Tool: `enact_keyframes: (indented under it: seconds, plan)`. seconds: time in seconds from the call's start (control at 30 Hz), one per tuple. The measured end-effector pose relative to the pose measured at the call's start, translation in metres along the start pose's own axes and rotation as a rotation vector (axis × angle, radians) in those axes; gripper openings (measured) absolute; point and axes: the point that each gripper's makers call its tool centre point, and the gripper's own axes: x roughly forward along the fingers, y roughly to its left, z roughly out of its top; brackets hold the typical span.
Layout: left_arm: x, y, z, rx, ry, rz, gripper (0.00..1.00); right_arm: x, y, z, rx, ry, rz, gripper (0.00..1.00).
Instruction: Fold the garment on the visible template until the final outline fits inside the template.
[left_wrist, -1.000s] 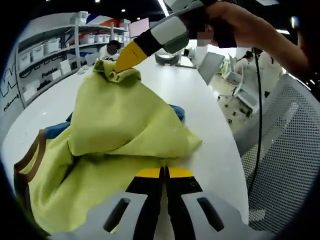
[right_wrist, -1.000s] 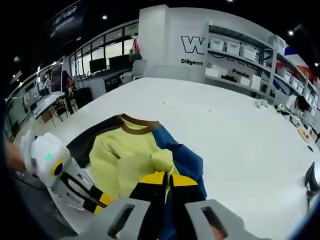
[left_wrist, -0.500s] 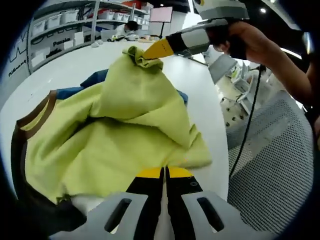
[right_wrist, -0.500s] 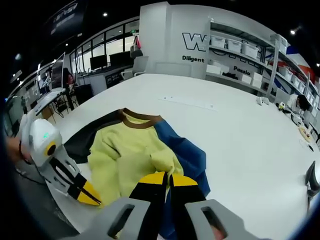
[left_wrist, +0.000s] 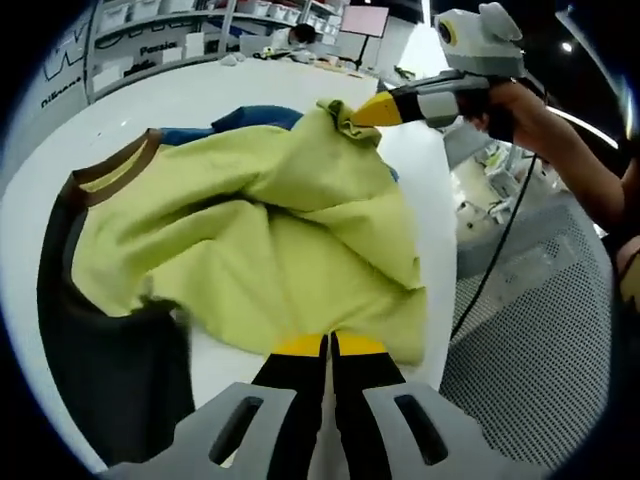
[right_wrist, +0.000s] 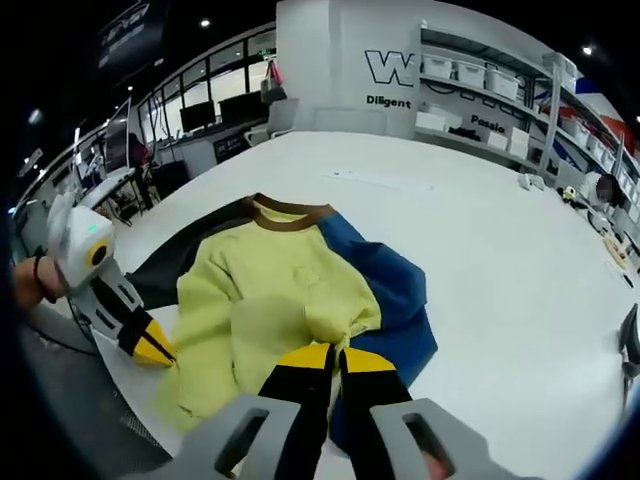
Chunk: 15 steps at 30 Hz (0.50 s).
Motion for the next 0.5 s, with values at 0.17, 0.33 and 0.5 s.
enact_keyframes:
  seconds: [0.17, 0.33, 0.5]
  plan:
    - [-0.011, 0.001, -0.013, 0.002, 0.01, -0.002, 0.0, 0.0, 0.004, -0.011, 0.009, 0.031, 0.027, 0.0]
    - [-0.019, 0.002, -0.022, 0.011, 0.023, 0.005, 0.0, 0.0, 0.024, -0.027, -0.036, 0.079, 0.102, 0.0]
    - [-0.025, 0.005, -0.028, -0.003, 0.035, 0.019, 0.0, 0.0, 0.032, -0.041, -0.018, 0.12, 0.156, 0.0]
